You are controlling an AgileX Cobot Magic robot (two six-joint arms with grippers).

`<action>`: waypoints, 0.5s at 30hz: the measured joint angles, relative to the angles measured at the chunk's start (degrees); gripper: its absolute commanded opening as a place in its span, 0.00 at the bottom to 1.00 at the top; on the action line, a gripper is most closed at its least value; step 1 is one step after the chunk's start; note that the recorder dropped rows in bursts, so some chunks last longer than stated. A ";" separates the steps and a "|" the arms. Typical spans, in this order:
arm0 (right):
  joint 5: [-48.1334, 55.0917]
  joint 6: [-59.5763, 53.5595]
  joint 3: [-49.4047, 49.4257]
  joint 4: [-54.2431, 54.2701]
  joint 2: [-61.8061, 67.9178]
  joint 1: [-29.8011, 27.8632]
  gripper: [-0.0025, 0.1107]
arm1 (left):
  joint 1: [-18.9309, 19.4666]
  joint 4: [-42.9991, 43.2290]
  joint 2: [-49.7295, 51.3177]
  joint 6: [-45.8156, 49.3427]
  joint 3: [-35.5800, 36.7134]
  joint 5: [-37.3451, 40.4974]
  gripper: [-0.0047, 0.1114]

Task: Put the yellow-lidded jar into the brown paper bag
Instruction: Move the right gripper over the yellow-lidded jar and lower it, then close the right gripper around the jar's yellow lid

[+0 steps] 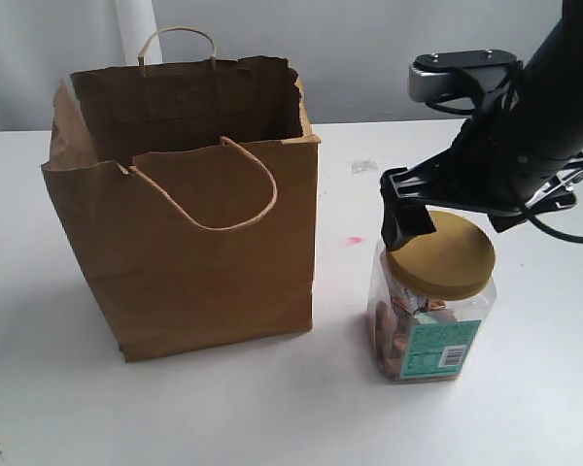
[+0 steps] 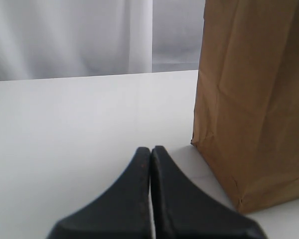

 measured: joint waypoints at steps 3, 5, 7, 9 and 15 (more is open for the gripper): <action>-0.75 0.00 0.00 0.00 0.71 0.00 0.95 | 0.00 0.00 0.00 0.00 0.00 0.00 0.05; -0.86 0.00 0.00 0.00 1.13 0.00 0.95 | 0.00 0.00 0.00 0.00 0.00 0.00 0.05; -0.95 0.00 0.00 0.00 1.64 0.00 0.95 | 0.00 0.00 0.00 0.00 0.00 0.00 0.05; -1.08 0.10 0.00 0.00 2.26 0.00 0.95 | 0.00 0.00 0.00 0.00 0.00 0.00 0.05; -1.31 0.10 0.00 0.00 4.64 0.00 0.95 | 0.00 0.00 0.00 0.00 0.00 0.00 0.05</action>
